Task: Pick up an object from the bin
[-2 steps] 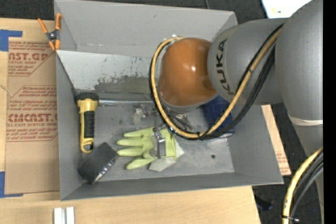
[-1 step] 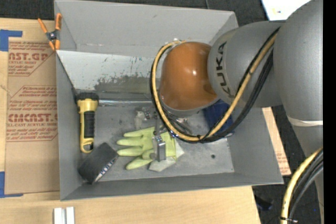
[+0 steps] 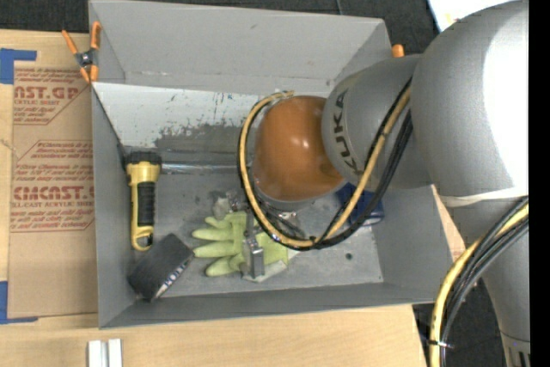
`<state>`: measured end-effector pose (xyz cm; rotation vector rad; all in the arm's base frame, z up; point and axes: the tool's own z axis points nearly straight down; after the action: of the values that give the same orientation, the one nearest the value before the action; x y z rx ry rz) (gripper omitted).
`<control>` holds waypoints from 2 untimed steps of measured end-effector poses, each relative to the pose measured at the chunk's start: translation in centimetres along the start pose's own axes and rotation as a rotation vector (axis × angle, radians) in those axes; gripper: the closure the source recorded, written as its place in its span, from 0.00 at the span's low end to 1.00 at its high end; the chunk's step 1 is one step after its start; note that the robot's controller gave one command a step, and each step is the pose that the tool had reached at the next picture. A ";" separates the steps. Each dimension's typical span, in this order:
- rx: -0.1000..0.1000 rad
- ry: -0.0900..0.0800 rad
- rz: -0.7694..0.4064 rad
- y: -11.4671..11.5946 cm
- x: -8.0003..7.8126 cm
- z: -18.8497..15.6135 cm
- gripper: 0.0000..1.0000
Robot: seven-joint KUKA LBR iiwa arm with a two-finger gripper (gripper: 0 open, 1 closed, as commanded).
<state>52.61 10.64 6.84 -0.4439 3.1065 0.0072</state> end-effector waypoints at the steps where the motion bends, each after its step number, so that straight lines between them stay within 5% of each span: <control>1: 0.000 -0.011 0.003 -0.1 0.6 -0.2 1.00; 2: -0.001 -0.011 0.004 -0.1 0.6 -0.3 1.00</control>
Offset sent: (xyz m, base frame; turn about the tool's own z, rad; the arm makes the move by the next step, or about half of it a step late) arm 0.0000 0.0000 0.0000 0.0000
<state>52.07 10.33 7.10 -0.4366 3.0968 0.0105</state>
